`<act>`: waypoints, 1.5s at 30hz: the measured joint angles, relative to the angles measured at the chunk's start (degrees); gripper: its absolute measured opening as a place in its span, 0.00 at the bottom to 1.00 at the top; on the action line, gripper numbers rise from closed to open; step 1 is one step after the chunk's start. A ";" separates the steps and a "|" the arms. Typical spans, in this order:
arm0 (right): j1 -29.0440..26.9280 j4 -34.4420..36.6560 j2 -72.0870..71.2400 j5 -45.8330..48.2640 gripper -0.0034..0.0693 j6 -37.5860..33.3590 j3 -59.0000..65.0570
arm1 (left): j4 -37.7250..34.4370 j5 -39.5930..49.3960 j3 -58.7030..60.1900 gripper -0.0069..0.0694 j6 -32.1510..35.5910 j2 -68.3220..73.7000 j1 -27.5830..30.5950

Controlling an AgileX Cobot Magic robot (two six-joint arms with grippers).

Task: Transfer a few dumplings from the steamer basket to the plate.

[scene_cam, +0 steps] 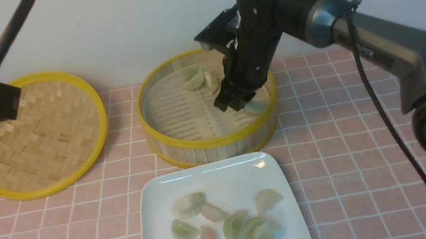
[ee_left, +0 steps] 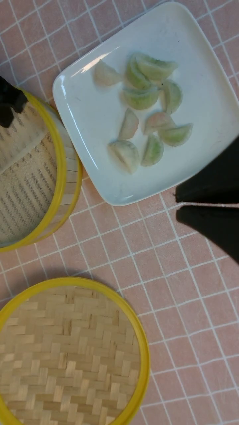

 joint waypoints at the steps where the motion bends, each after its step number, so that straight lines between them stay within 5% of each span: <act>1: 0.00 -0.24 -1.71 0.00 0.18 0.53 0.63 | 0.00 0.00 0.00 0.08 0.00 0.00 0.00; 6: 0.00 2.79 -16.40 -0.05 0.18 1.47 12.77 | 0.00 0.01 0.00 0.08 0.00 0.00 0.00; 10: 0.00 13.45 -24.98 0.01 0.18 -0.61 28.79 | 0.00 0.06 0.00 0.08 0.00 0.00 0.00; 13: 0.08 22.88 -25.88 -1.16 0.18 -2.37 37.73 | 0.00 0.24 0.00 0.08 0.00 0.00 0.00; 18: 1.24 28.66 -23.47 -11.24 0.20 -6.83 44.50 | 0.00 0.41 0.00 0.08 0.00 0.00 0.00; 27: 2.25 30.07 -20.09 -17.78 0.71 -8.86 42.58 | 0.00 0.44 0.00 0.08 0.00 0.00 0.00; 29: 2.05 29.77 -20.72 -16.10 0.74 -8.10 41.80 | -0.08 0.44 0.00 0.08 0.00 0.00 0.00; 33: 0.72 28.24 -24.80 -9.76 0.64 -4.92 39.68 | -0.08 0.44 0.00 0.08 0.00 0.00 0.00; 39: -2.50 22.22 -42.54 -1.40 0.10 2.37 38.75 | -0.12 0.48 0.00 0.08 0.39 0.00 0.00; 45: -2.50 15.43 -64.04 -6.80 0.03 7.54 46.84 | -0.65 0.48 0.00 0.08 1.32 0.00 0.00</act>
